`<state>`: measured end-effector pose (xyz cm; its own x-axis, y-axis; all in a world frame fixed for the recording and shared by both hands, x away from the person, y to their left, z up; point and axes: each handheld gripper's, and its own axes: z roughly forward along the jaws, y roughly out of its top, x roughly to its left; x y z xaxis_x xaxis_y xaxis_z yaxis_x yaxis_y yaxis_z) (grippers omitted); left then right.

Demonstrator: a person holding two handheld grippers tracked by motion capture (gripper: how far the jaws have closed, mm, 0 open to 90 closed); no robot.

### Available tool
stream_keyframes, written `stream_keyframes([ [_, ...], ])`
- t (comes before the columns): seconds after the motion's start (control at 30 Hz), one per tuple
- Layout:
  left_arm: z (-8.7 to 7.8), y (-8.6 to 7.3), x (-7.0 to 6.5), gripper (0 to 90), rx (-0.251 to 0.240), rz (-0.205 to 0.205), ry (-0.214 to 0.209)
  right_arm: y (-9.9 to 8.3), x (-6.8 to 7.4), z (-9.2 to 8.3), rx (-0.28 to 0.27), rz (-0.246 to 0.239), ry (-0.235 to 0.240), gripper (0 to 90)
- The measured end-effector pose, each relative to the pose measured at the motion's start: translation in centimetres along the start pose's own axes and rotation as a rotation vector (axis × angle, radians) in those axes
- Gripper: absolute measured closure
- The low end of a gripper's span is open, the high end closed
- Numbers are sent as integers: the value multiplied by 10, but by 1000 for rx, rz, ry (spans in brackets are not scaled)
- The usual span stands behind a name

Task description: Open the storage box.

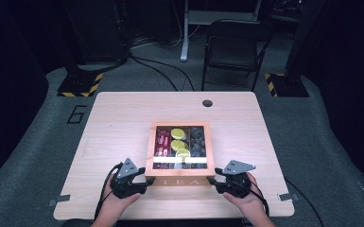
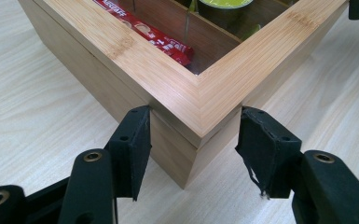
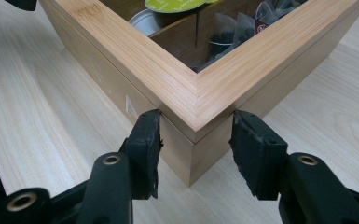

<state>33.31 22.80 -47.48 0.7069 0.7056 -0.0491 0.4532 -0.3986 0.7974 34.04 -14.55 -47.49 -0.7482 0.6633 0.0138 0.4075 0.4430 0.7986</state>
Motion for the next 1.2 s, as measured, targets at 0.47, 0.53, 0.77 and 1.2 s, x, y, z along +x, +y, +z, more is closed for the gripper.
stream_keyframes([
  [0.47, -1, 1, 0, 441, -4, -23, -8, 1, 1, -1, 2, -6, -10, 527],
  [0.53, -1, 1, 0, 441, -10, -27, -8, 2, 1, -1, -4, -11, -11, 533],
  [0.77, -3, 3, 1, 441, -21, -36, -12, 3, 1, -2, -9, -1, -15, 538],
  [1.2, -6, 6, 0, 501, -60, -22, -2, 9, 0, -7, -55, 4, -17, 556],
])
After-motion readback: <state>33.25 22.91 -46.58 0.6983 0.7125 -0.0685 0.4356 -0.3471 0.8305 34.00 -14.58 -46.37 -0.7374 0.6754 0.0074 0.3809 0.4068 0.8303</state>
